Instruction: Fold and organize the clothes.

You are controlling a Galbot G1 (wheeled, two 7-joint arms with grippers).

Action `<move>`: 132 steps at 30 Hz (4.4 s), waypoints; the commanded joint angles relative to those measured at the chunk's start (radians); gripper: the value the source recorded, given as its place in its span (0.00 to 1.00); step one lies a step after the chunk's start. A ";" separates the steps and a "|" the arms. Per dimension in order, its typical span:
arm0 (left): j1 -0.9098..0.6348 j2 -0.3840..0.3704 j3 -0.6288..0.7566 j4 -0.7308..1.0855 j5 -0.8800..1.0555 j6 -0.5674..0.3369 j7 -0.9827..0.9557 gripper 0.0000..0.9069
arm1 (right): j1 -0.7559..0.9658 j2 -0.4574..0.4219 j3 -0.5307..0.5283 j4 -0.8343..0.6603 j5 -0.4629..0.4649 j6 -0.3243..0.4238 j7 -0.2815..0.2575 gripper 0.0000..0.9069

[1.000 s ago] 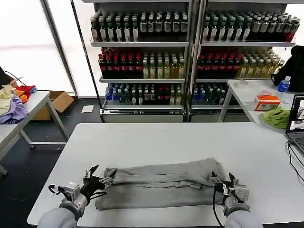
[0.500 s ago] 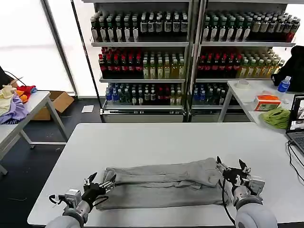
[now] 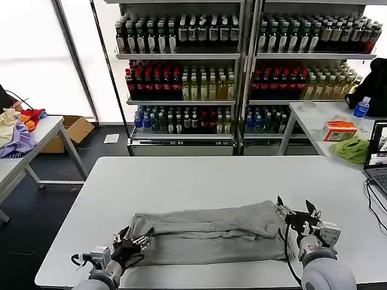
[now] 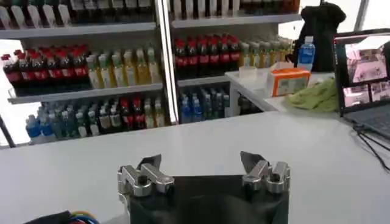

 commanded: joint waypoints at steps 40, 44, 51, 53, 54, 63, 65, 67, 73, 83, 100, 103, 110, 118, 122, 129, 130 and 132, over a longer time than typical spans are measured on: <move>0.054 0.418 -0.659 0.126 -0.148 -0.053 0.083 0.00 | 0.108 0.001 -0.034 -0.014 0.011 0.000 0.008 1.00; 0.045 0.472 -0.712 0.149 -0.147 -0.036 0.081 0.00 | 0.103 0.006 -0.036 -0.008 0.010 0.000 0.009 1.00; 0.039 0.380 -0.584 0.040 -0.043 -0.037 0.082 0.00 | 0.089 0.014 -0.035 -0.013 0.008 0.001 0.010 1.00; 0.032 0.347 -0.520 -0.004 -0.012 -0.037 0.078 0.00 | 0.083 0.011 -0.031 -0.016 0.009 0.001 0.010 1.00; 0.031 0.335 -0.497 -0.018 -0.005 -0.035 0.075 0.00 | 0.081 0.010 -0.028 -0.017 0.009 0.001 0.010 1.00; 0.013 0.210 -0.138 -0.106 0.083 -0.001 0.002 0.00 | 0.055 0.020 0.008 -0.033 0.008 0.007 0.015 1.00; -0.005 0.198 -0.087 -0.103 0.084 0.012 -0.015 0.00 | 0.043 0.023 0.018 -0.033 0.007 0.009 0.015 1.00; -0.024 0.197 -0.036 -0.099 0.079 0.022 -0.023 0.00 | 0.034 0.025 0.028 -0.034 0.006 0.013 0.014 1.00; -0.070 0.197 0.047 -0.067 0.053 0.032 -0.040 0.00 | 0.012 0.029 0.052 -0.041 0.004 0.019 0.013 1.00; -0.160 0.198 0.131 -0.086 -0.012 0.068 -0.065 0.00 | -0.017 0.048 0.047 -0.017 -0.019 0.021 0.012 1.00; -0.191 0.180 0.202 -0.099 -0.019 0.093 -0.051 0.00 | -0.115 0.069 0.074 0.062 -0.046 0.025 0.012 1.00; -0.202 0.171 0.207 -0.072 -0.020 0.089 -0.048 0.00 | -0.133 0.073 0.078 0.077 -0.051 0.025 0.012 1.00; -0.224 0.116 0.237 -0.050 -0.017 0.090 -0.041 0.01 | -0.158 0.076 0.087 0.093 -0.058 0.026 0.012 1.00; -0.229 0.089 0.266 0.003 -0.012 0.087 -0.033 0.09 | -0.165 0.071 0.096 0.096 -0.055 0.026 0.012 1.00; -0.224 0.057 0.285 0.059 0.005 0.070 -0.029 0.17 | -0.160 0.072 0.090 0.092 -0.055 0.026 0.012 1.00; -0.203 0.044 0.287 0.013 -0.049 0.058 -0.038 1.00 | -0.156 0.070 0.078 0.078 -0.057 0.030 0.014 1.00; -0.200 0.042 0.285 0.002 -0.080 0.059 -0.039 1.00 | -0.155 0.070 0.076 0.076 -0.057 0.030 0.015 1.00; -0.188 0.034 0.284 -0.016 -0.127 0.064 -0.041 1.00 | -0.152 0.068 0.074 0.074 -0.057 0.031 0.015 1.00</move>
